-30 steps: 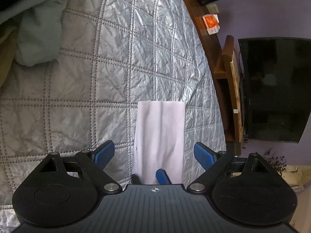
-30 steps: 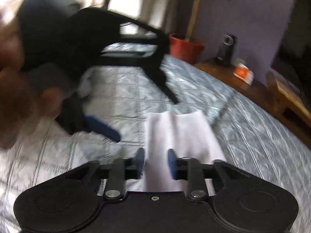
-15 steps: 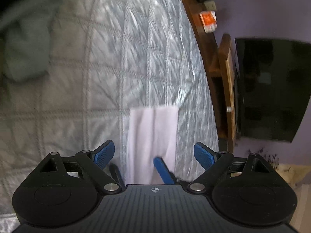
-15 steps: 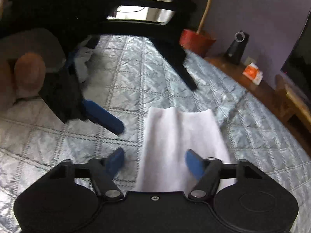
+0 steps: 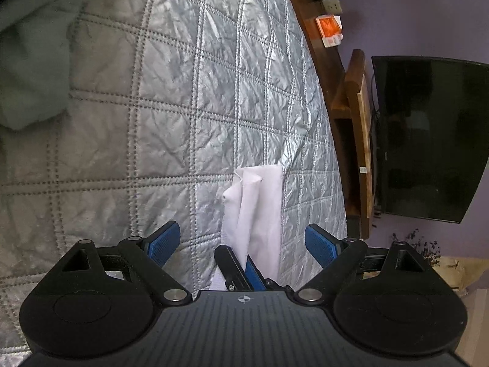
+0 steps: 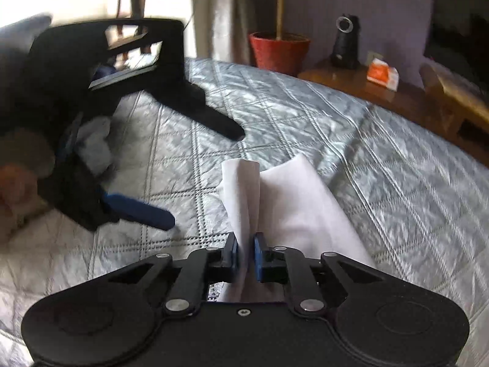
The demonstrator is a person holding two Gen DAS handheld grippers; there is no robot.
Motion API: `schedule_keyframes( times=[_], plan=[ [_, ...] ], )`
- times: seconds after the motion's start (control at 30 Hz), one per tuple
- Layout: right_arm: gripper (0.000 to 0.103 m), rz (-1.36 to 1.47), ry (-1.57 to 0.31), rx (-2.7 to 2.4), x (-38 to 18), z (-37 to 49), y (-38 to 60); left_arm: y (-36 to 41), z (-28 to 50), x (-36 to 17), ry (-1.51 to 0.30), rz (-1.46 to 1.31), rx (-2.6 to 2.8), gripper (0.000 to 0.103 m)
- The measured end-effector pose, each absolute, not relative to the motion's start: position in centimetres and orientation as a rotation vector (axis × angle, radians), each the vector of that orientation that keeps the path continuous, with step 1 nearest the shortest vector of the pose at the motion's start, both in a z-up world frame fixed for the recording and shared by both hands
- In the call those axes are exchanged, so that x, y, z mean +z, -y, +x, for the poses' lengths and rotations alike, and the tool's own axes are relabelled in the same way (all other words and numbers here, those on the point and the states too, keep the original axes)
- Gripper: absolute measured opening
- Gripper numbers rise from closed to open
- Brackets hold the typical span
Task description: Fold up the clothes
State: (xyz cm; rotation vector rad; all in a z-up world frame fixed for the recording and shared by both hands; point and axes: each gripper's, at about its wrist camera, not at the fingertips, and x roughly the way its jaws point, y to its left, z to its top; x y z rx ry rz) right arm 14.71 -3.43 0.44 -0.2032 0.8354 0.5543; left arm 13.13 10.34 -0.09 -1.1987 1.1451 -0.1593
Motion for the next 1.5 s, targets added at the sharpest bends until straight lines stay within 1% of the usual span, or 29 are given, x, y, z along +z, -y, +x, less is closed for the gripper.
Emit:
schedule_keyframes(
  times=[0.5,0.8,0.83,0.97,1.0,1.03,1.07,1.2,1.23,1.3,1.33,1.37,1.47,1.5],
  plan=[
    [0.010,-0.161,-0.826,0.561,0.6,14.8,4.4,-9.3,14.4,-2.3,-1.131,-1.350,-0.227,0.092],
    [0.010,-0.140,-0.829,0.568,0.5,14.8,4.7,-9.1,15.7,-2.4,-1.101,-1.341,-0.248,0.092],
    [0.010,-0.136,-0.830,0.569,0.5,14.8,4.8,-8.9,16.0,-2.3,-1.100,-1.321,-0.258,0.089],
    [0.010,-0.113,-0.833,0.575,0.4,14.9,5.1,-8.8,16.2,-2.7,-1.114,-1.300,-0.261,0.065],
    [0.010,-0.113,-0.833,0.576,0.4,14.9,5.1,-8.9,16.1,-3.0,-1.118,-1.311,-0.260,0.061],
    [0.010,-0.113,-0.833,0.577,0.4,14.9,5.1,-9.0,16.1,-3.2,-1.122,-1.316,-0.256,0.055],
    [0.010,-0.113,-0.834,0.578,0.3,14.9,5.1,-9.1,16.1,-3.4,-1.122,-1.327,-0.251,0.053],
    [0.010,-0.101,-0.837,0.577,0.4,14.8,5.2,-9.4,15.7,-3.6,-1.117,-1.335,-0.237,0.051],
    [0.010,-0.100,-0.838,0.577,0.4,14.8,5.2,-9.3,15.7,-3.5,-1.119,-1.319,-0.234,0.049],
    [0.010,-0.087,-0.844,0.578,0.3,14.9,5.3,-9.2,15.8,-3.2,-1.122,-1.287,-0.228,0.039],
    [0.010,-0.073,-0.848,0.578,0.3,15.0,5.5,-9.2,15.8,-3.0,-1.126,-1.254,-0.217,0.025],
    [0.010,-0.056,-0.853,0.579,0.3,15.1,5.7,-9.2,15.8,-2.8,-1.131,-1.218,-0.205,0.015],
    [0.010,-0.035,-0.858,0.582,0.2,15.3,6.0,-9.3,15.8,-2.7,-1.127,-1.209,-0.191,0.008],
    [0.010,-0.032,-0.859,0.583,0.2,15.3,6.0,-9.4,15.7,-2.7,-1.125,-1.208,-0.191,0.008]
  ],
)
